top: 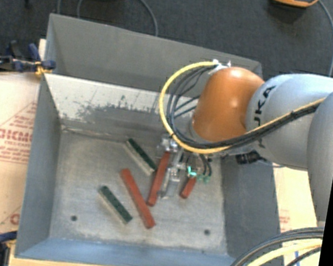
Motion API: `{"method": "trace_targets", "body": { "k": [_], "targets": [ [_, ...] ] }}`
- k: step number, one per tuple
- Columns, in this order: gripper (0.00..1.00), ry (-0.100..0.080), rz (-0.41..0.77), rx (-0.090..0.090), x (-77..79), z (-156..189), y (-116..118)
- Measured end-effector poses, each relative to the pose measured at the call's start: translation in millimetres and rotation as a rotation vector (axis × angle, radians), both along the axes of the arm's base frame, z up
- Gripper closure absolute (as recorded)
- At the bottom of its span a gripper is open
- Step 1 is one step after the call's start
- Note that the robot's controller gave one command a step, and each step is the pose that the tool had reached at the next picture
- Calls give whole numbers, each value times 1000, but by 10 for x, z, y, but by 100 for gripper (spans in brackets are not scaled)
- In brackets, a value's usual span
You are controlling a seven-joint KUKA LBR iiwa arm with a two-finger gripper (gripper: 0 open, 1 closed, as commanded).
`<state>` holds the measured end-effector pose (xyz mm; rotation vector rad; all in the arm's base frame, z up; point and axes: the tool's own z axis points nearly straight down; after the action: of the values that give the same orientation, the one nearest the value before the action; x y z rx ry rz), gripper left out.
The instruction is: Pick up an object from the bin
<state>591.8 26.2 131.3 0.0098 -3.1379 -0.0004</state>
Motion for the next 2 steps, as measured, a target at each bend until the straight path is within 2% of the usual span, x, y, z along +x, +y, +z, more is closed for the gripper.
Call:
{"method": "trace_targets", "body": {
  "k": [1,2],
  "targets": [
    [0,-8,0,0,19,47,0],
    [0,-17,-226,1,277,-331,215]
  ]
}}
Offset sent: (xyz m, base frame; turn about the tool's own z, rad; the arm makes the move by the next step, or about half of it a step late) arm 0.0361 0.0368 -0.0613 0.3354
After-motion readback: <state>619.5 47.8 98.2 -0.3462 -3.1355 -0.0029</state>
